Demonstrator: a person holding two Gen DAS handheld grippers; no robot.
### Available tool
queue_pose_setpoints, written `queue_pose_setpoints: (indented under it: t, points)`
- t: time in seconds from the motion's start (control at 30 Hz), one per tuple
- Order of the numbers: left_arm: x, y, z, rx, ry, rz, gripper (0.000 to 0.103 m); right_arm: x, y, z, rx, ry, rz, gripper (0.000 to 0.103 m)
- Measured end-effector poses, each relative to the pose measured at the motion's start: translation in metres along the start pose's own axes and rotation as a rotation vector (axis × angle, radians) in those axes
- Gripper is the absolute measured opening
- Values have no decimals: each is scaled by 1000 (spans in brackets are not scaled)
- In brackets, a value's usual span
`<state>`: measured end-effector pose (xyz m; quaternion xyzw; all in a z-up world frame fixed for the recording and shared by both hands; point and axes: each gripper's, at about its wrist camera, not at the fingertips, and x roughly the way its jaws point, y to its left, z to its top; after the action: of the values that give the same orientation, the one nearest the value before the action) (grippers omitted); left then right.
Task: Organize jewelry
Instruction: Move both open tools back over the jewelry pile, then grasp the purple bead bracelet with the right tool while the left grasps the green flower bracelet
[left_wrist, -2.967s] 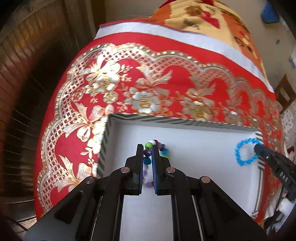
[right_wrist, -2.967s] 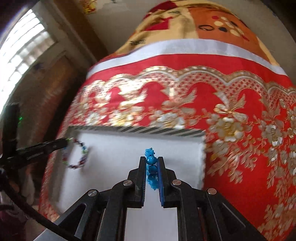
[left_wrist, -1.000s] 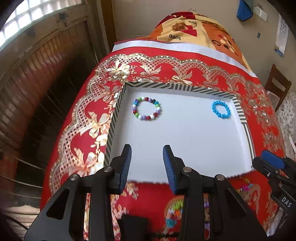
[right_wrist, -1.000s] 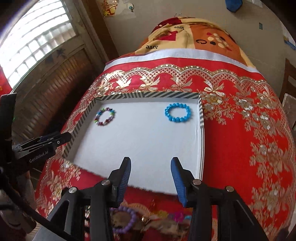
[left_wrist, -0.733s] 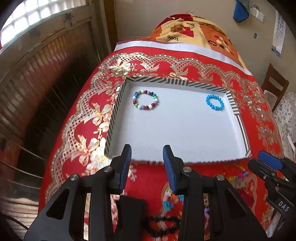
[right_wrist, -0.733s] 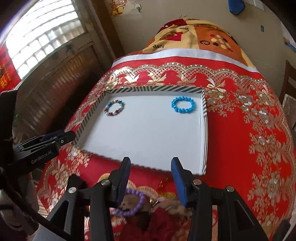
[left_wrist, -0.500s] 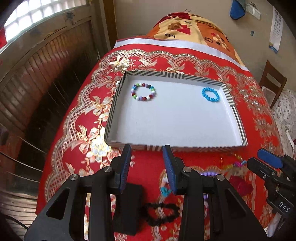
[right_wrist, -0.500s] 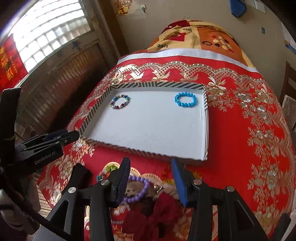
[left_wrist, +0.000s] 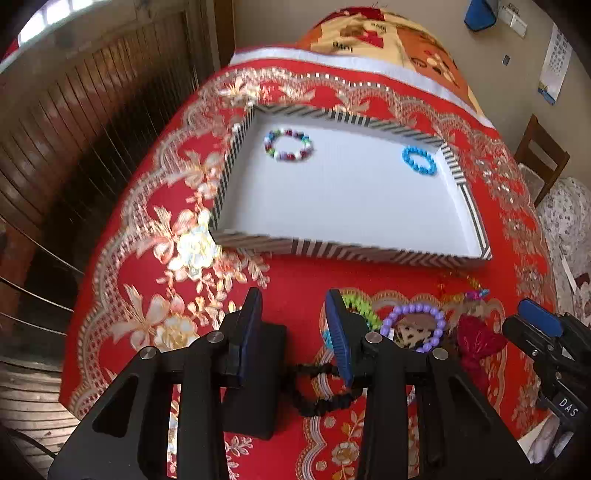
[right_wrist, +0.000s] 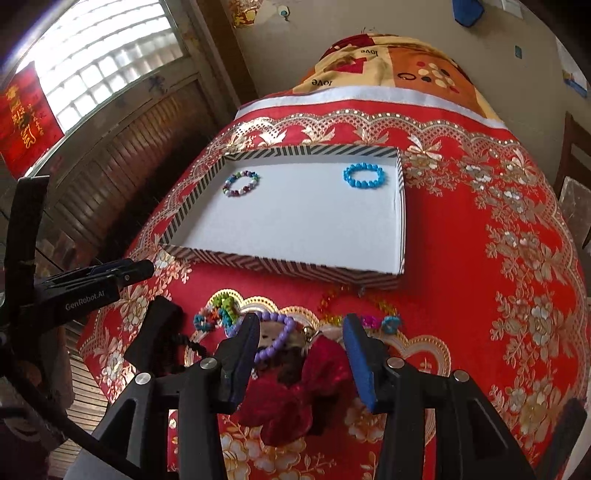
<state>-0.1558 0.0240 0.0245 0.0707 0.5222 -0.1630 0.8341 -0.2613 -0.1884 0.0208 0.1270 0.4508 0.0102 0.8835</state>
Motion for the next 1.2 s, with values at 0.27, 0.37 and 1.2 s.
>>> queue_pose_setpoints:
  t: [0.27, 0.37, 1.2]
  points:
    - [24, 1, -6, -11, 100, -57, 35, 15, -3, -6, -10, 46, 16, 45]
    - [35, -1, -6, -16, 136, -66, 35, 28, -1, -4, -26, 74, 33, 45]
    - [94, -35, 12, 141, 241, -30, 35, 101, 5, 2, -86, 215, 96, 14]
